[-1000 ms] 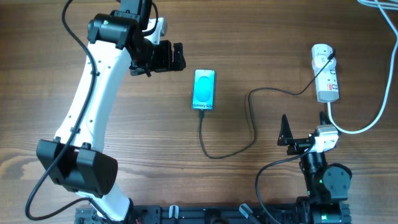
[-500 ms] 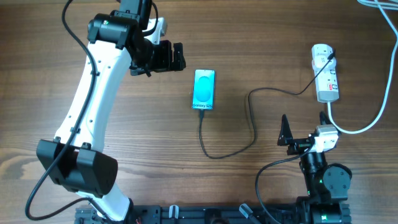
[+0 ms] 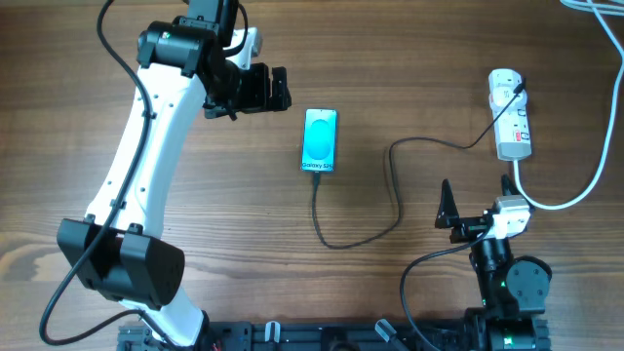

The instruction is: Plug charger to phone and switch on socket

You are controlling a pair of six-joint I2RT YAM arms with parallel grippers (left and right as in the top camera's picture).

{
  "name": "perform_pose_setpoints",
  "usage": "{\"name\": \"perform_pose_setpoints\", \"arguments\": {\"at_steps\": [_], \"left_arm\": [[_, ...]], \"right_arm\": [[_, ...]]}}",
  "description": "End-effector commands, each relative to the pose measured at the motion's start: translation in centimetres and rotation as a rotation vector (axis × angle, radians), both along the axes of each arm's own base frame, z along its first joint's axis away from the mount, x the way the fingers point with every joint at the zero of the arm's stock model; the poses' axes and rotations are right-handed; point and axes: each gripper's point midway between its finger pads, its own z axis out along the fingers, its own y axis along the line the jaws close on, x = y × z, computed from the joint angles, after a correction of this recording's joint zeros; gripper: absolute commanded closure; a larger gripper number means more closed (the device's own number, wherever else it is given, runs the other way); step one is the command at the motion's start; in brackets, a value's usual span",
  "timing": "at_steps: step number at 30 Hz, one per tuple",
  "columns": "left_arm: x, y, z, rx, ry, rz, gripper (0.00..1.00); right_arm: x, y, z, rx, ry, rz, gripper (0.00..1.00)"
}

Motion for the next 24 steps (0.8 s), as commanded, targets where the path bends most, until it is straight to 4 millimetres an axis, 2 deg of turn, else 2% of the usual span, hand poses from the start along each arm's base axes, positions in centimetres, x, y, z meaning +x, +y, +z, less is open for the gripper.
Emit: {"name": "perform_pose_setpoints", "arguments": {"at_steps": [1, 10, 13, 15, 16, 18, 20, 21, 24], "left_arm": [[0.1, 0.2, -0.2, 0.007, 0.002, 0.001, 0.0], [0.1, 0.3, 0.0, 0.013, -0.006, 0.003, 0.0], [-0.3, 0.8, 2.0, 0.017, -0.065, 0.01, 0.0], [0.3, 2.1, 3.9, 0.075, -0.167, 0.042, 0.0], [0.1, 3.2, 5.4, 0.117, -0.22, 0.068, 0.0], [-1.0, 3.7, 7.5, 0.116, -0.271, 0.076, 0.0], [-2.1, 3.9, 8.3, 0.113, -0.283, 0.077, 0.0], [-3.0, 4.2, 8.4, 0.111, -0.288, 0.078, 0.0], [-4.9, 4.6, 6.8, 0.098, -0.326, 0.082, 0.0]], "right_arm": [[0.0, -0.2, 0.2, -0.012, -0.012, -0.014, 0.0], [0.0, -0.2, 0.2, -0.012, -0.012, -0.014, 0.0], [0.0, -0.2, 0.2, -0.012, -0.012, -0.014, 0.0], [0.0, -0.2, 0.2, -0.012, -0.012, -0.014, 0.0], [0.0, -0.2, 0.2, -0.012, -0.012, -0.014, 0.0], [0.0, -0.2, 0.2, -0.012, -0.012, -0.014, 0.0], [0.0, -0.2, 0.2, -0.012, -0.012, -0.014, 0.0], [0.0, -0.2, 0.2, -0.012, -0.012, -0.013, 0.0], [0.0, -0.2, 0.2, -0.012, -0.012, -0.014, 0.0]]}}
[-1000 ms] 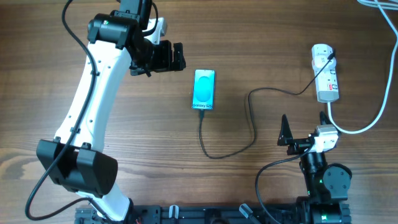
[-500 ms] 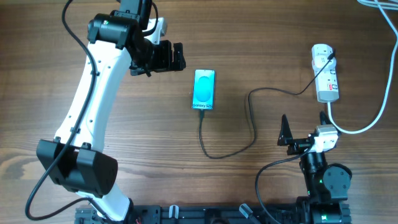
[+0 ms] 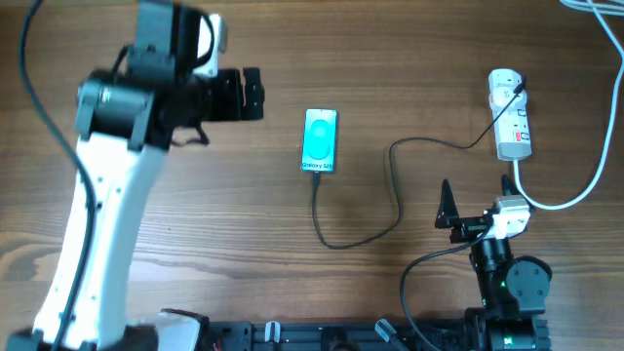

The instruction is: Plug charger to phone and switch on socket

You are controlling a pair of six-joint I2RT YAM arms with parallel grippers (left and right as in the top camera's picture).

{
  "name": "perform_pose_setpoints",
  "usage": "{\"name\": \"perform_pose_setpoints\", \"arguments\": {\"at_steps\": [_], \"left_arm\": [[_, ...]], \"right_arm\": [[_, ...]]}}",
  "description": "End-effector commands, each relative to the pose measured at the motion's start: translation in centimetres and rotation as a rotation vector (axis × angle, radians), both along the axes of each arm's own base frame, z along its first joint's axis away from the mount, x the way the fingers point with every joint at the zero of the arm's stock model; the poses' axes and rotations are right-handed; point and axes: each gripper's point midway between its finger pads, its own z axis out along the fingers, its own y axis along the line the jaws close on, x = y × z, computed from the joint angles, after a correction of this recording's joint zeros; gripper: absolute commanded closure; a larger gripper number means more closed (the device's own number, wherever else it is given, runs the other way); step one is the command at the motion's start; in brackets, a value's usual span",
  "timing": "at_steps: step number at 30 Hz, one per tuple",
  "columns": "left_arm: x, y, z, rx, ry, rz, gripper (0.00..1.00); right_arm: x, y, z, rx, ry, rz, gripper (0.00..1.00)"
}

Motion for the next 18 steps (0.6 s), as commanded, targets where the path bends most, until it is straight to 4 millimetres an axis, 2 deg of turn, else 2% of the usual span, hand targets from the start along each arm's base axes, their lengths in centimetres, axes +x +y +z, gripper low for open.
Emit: {"name": "perform_pose_setpoints", "arguments": {"at_steps": [1, 3, 4, 6, 11, 14, 18], "left_arm": [[-2.3, 0.8, -2.5, 0.003, -0.033, 0.005, 0.0], [-3.9, 1.2, -4.6, 0.002, -0.039, 0.005, 0.0], [-5.9, 1.7, -6.3, 0.009, -0.01, 0.005, 0.0], [-7.8, 2.3, -7.5, 0.015, -0.002, 0.009, 0.0], [-9.5, 2.6, -8.0, -0.027, -0.156, 0.008, 0.0], [-11.2, 3.5, -7.6, -0.087, -0.279, 0.029, 0.0], [-12.4, 4.0, -6.6, -0.048, -0.37, -0.015, 0.0]], "right_arm": [[0.0, -0.2, 0.2, -0.012, -0.012, -0.014, 0.0], [0.0, -0.2, 0.2, -0.012, -0.012, -0.013, 0.0], [0.0, -0.2, 0.2, -0.012, -0.012, -0.013, 0.0], [0.0, -0.2, 0.2, -0.012, -0.012, -0.014, 0.0], [0.0, -0.2, 0.2, -0.012, -0.012, -0.014, 0.0], [0.0, -0.2, 0.2, -0.012, -0.012, -0.014, 0.0], [0.0, -0.2, 0.2, -0.012, -0.012, -0.014, 0.0]]}}
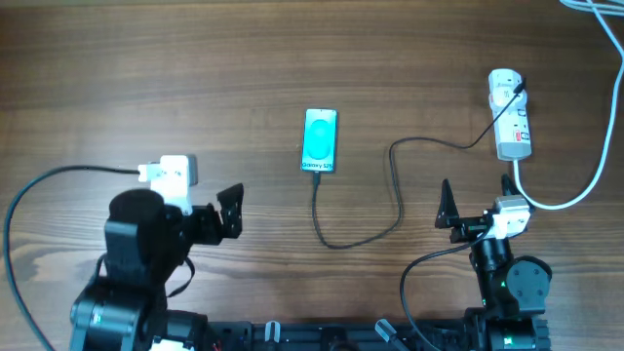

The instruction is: Plug charger to phone and switch on socket

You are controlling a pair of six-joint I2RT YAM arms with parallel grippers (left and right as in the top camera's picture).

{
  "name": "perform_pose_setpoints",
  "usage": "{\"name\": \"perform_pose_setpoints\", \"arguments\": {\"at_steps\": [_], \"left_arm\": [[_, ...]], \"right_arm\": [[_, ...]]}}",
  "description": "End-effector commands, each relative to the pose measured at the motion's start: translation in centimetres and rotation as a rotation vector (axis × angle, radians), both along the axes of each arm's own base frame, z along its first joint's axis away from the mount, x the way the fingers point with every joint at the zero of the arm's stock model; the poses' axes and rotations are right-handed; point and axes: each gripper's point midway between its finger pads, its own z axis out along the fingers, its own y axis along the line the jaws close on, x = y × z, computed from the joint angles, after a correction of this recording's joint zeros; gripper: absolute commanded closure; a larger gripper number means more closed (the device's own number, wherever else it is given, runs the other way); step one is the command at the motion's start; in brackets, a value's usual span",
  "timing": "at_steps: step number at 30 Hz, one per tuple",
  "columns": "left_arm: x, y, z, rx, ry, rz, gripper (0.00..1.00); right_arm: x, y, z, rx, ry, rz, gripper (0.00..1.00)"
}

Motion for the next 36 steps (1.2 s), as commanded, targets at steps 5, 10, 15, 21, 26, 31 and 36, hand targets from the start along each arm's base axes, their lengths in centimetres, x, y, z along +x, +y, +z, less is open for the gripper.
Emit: {"name": "perform_pose_setpoints", "arguments": {"at_steps": [5, 10, 15, 21, 26, 31, 36], "left_arm": [[-0.5, -0.1, 0.5, 0.06, -0.062, -0.066, 0.0], [-2.5, 0.5, 0.9, 0.047, -0.166, -0.049, 0.0], [-3.5, 1.4, -0.2, 0.049, -0.17, -0.012, 0.0], [-1.9, 1.6, 0.4, -0.005, -0.372, 0.0, 0.0], [-0.9, 1.0, 1.0, -0.031, -0.583, -0.038, 0.0], [0.4, 2.5, -0.2, -0.114, -0.626, 0.087, 0.0], [0.7, 2.7, -0.8, -0.119, -0.696, 0.097, 0.0]], "right_arm": [[0.0, -0.2, 0.2, -0.012, -0.01, -0.013, 0.0], [0.0, -0.2, 0.2, -0.012, -0.01, -0.014, 0.0], [0.0, -0.2, 0.2, -0.012, -0.01, -0.013, 0.0], [0.0, -0.2, 0.2, -0.012, -0.01, -0.014, 0.0], [0.0, -0.2, 0.2, -0.012, -0.01, -0.014, 0.0], [0.0, -0.2, 0.2, -0.012, -0.01, -0.014, 0.0], [0.0, -0.2, 0.2, -0.012, -0.01, -0.013, 0.0]]}}
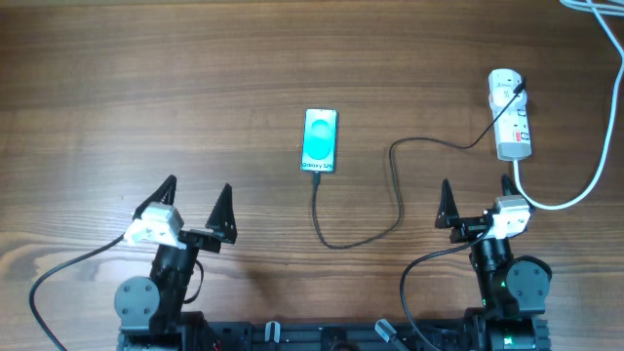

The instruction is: Plug charger to phone and switch on socket

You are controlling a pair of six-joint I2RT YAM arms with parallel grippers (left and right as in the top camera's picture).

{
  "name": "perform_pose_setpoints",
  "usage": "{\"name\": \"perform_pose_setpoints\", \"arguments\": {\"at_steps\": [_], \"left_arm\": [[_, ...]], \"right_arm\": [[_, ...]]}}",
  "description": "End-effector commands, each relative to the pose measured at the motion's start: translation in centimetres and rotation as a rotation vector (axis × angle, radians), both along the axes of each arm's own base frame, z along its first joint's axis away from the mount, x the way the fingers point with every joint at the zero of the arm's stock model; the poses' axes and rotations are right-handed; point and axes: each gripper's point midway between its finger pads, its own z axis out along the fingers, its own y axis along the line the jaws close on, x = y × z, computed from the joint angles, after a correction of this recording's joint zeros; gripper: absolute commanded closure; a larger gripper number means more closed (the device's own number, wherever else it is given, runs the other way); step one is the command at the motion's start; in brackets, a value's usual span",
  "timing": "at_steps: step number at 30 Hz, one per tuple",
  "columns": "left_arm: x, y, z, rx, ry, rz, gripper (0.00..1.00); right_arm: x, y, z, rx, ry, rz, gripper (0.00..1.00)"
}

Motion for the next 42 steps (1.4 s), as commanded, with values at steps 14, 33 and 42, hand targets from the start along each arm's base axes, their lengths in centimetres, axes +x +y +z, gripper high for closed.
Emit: {"name": "perform_pose_setpoints", "arguments": {"at_steps": [14, 33, 42], "left_arm": [[1.2, 4.0, -1.8, -0.063, -0.051, 0.222, 0.0], [1.2, 5.5, -6.6, 0.198, 0.127, 0.318, 0.0], [1.2, 5.3, -6.5, 0.197, 0.124, 0.307, 0.0]], "right_arm": [[0.0, -0.2, 0.2, -0.012, -0.011, -0.014, 0.0], [0.0, -0.2, 0.2, -0.012, -0.011, -0.013, 0.0], [0.0, -0.2, 0.2, -0.012, -0.011, -0.014, 0.0]]}}
